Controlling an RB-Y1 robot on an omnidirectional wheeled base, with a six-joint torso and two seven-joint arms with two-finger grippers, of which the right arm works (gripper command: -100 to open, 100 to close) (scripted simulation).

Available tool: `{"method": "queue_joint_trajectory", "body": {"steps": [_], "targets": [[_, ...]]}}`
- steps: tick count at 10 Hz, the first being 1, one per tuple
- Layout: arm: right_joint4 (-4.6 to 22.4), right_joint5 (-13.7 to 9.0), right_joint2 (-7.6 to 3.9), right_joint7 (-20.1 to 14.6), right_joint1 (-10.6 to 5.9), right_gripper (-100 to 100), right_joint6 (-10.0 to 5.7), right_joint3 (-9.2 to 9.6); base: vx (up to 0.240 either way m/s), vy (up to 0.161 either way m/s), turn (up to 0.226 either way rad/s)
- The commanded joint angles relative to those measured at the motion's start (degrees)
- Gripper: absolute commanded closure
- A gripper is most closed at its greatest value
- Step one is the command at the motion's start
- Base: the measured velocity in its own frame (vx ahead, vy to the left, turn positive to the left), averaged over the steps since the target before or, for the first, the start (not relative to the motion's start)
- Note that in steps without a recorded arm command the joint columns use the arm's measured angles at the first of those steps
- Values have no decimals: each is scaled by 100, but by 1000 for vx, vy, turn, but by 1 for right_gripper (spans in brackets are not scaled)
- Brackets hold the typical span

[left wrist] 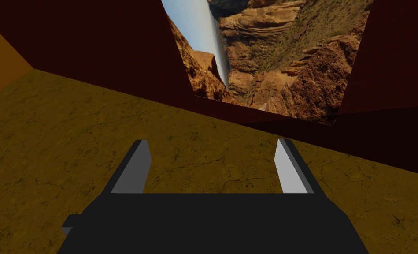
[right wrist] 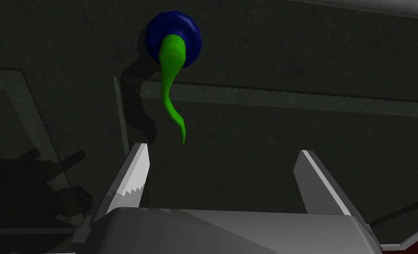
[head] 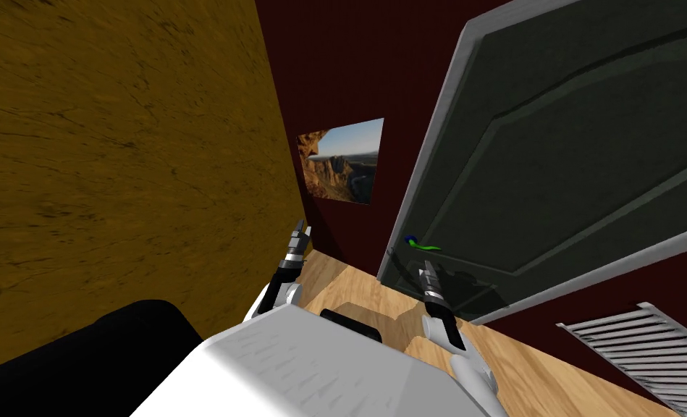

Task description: Pull the door open

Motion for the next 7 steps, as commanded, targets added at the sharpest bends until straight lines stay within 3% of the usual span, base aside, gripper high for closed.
{"method": "queue_joint_trajectory", "body": {"steps": [1,4,7], "targets": [[286,-11,-64,-16,-139,-100,-55,-31,44,-71,133],[526,-16,-99,-21,-223,-100,-86,-52,18,-54,57],[1034,-32,-190,-33,-446,-100,-168,-105,27,-67,111]]}}
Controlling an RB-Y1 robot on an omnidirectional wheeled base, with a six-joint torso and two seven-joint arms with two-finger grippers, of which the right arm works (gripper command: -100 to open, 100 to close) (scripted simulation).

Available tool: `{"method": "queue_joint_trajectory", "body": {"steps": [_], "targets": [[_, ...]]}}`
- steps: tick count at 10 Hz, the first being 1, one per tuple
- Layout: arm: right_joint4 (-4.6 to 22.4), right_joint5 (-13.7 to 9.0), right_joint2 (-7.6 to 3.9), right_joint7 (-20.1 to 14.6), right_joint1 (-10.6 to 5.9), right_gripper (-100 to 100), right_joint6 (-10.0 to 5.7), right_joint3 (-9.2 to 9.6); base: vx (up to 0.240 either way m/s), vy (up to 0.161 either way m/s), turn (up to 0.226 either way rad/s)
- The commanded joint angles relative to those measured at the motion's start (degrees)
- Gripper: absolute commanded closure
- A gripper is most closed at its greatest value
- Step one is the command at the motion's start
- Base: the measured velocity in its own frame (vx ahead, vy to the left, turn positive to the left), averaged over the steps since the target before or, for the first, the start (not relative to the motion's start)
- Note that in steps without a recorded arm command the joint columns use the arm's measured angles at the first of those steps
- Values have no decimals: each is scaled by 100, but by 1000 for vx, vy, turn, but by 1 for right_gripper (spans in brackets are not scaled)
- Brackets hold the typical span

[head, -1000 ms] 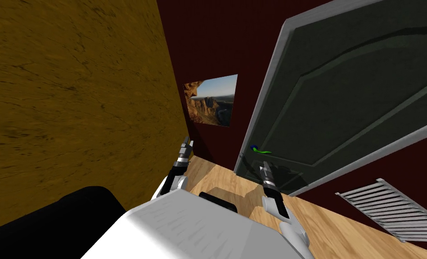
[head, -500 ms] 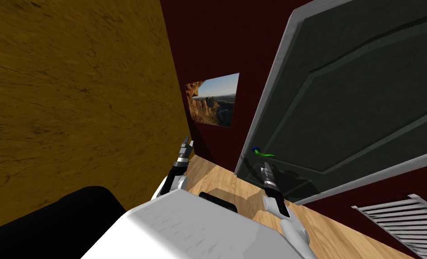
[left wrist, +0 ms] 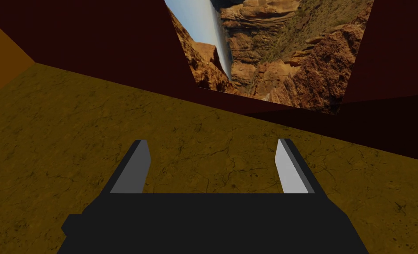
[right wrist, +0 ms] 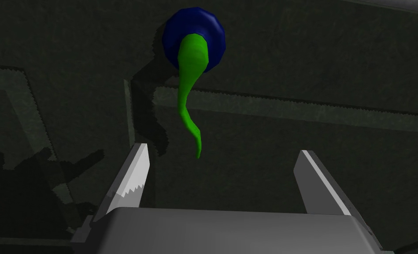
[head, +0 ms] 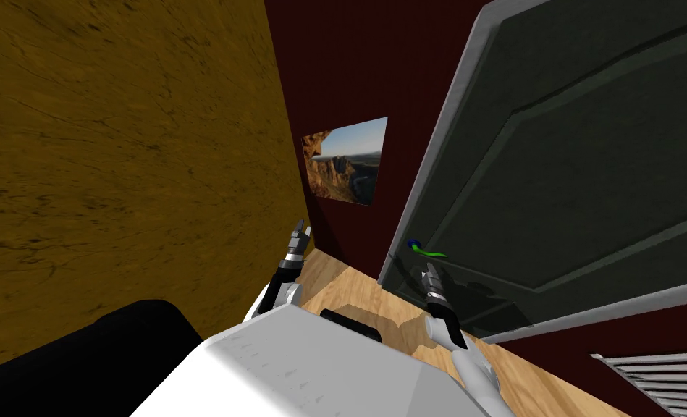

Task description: Pull the door open

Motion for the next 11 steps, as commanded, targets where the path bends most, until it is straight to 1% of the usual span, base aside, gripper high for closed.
{"method": "queue_joint_trajectory", "body": {"steps": [1,2,3,4,5,9,11], "targets": [[269,-12,-55,-1,-103,-100,-18,-43,39,-109,167],[376,-16,-74,-4,-150,-100,-35,-54,35,-106,136],[564,-21,-107,-8,-232,-100,-65,-74,24,-94,105],[574,-16,-98,-14,-239,-100,-114,-57,11,-45,24],[609,-30,-124,-30,-224,-100,-136,-87,137,-67,53],[661,-69,-183,-67,-160,-100,-189,-165,192,-47,64],[686,-87,-210,-83,-131,-100,-213,-200,182,-83,61]]}}
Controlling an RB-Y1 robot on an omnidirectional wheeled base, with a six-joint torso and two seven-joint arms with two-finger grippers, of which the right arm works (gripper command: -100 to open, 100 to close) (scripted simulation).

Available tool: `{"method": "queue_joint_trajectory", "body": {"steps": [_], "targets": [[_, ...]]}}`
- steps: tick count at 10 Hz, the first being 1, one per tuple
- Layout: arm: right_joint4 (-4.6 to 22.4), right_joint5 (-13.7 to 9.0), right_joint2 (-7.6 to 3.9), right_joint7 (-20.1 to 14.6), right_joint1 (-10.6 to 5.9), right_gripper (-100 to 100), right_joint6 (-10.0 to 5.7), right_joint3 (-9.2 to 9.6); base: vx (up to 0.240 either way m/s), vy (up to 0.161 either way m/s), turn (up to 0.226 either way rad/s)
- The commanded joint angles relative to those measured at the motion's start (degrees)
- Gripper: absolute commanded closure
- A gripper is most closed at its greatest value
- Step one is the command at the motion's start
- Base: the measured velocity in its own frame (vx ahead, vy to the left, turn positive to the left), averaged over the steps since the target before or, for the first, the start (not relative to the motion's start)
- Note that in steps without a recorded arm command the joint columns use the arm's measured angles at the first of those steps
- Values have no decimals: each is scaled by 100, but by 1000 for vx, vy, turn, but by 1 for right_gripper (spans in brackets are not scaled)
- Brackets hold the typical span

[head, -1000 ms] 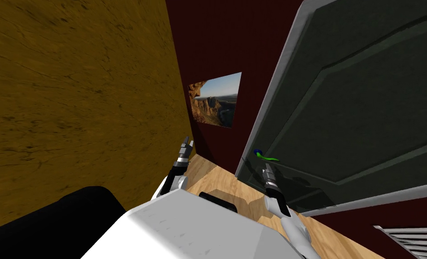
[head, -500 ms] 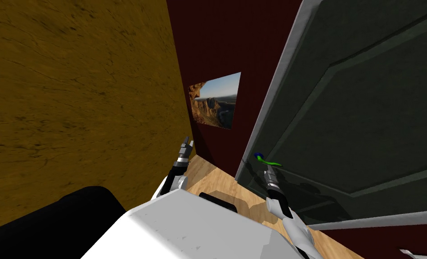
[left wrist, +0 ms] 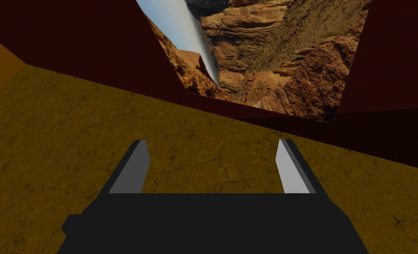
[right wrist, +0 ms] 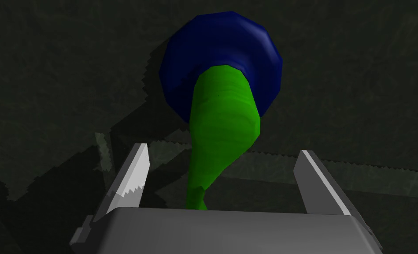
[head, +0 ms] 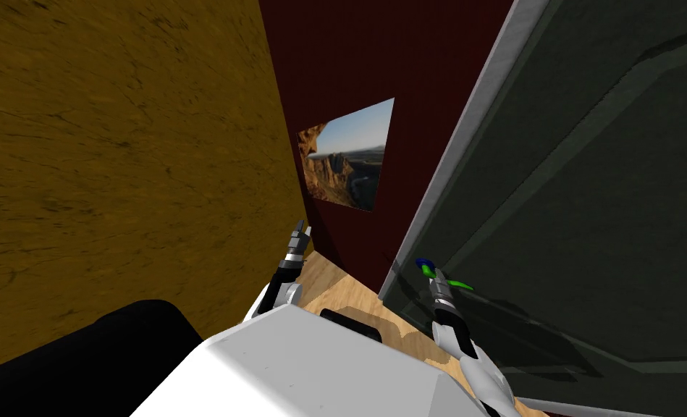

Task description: Pull the door open

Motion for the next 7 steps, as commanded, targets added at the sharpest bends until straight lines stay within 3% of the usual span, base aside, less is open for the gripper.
{"method": "queue_joint_trajectory", "body": {"steps": [1,2,7], "targets": [[0,0,0,0,0,-100,0,0,90,-36,14],[0,0,0,0,0,100,0,0,-13,3,-8],[0,0,0,0,0,100,0,0,-17,5,-3]]}}
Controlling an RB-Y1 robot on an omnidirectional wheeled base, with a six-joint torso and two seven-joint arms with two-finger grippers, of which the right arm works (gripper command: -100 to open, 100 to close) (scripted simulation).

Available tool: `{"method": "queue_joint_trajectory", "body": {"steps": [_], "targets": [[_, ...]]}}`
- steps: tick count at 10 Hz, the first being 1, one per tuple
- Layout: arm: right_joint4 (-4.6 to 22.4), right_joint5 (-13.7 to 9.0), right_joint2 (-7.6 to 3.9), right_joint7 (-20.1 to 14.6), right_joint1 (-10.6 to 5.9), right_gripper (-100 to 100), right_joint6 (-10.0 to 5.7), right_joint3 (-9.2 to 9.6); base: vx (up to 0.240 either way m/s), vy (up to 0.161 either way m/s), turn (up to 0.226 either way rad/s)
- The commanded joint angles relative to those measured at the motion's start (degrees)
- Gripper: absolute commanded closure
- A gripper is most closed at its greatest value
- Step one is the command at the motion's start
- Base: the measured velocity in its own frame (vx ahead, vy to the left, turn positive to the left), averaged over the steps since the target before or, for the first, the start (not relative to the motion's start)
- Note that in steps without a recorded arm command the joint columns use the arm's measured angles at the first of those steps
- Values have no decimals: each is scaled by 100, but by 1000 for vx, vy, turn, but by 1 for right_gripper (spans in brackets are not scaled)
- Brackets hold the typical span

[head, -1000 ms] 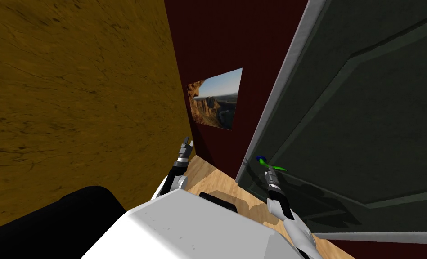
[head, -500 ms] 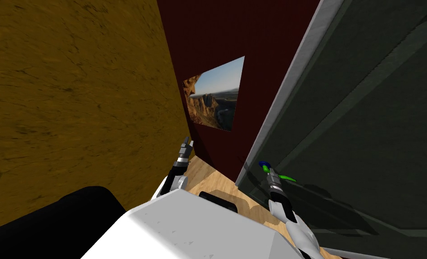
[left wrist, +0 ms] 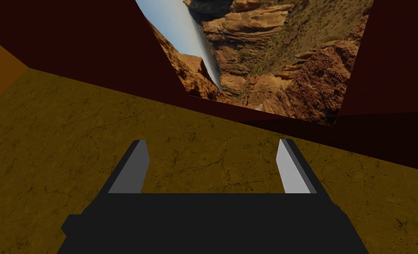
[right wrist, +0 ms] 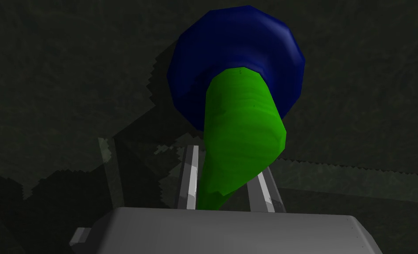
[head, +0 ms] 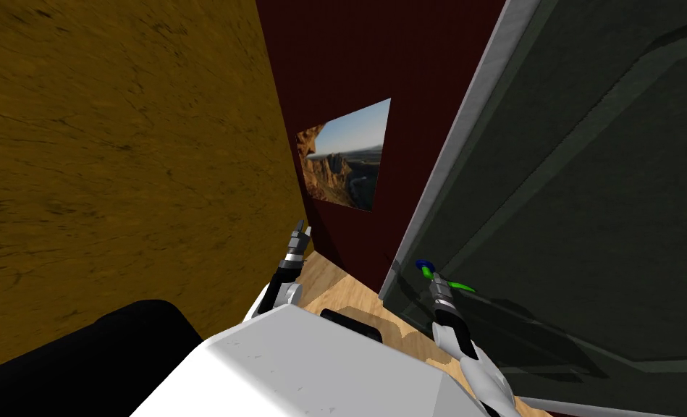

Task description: Pull the door open

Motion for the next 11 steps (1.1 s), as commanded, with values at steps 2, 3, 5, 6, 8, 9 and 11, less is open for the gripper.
{"method": "queue_joint_trajectory", "body": {"steps": [2,3,5,6,8,9,11], "targets": [[-13,54,-54,-116,25,100,-34,103,-153,-55,109],[-20,85,-85,-181,39,100,-53,162,-192,-75,103],[-37,157,-157,-336,71,100,-99,299,-218,-51,132],[-51,214,-214,-458,97,100,-135,408,-226,-75,174],[-71,300,-299,-641,136,100,-189,571,-260,-88,171],[-78,326,-325,-697,148,100,-205,620,-243,-73,142],[-117,333,-318,-708,175,100,-169,637,-167,-60,71]]}}
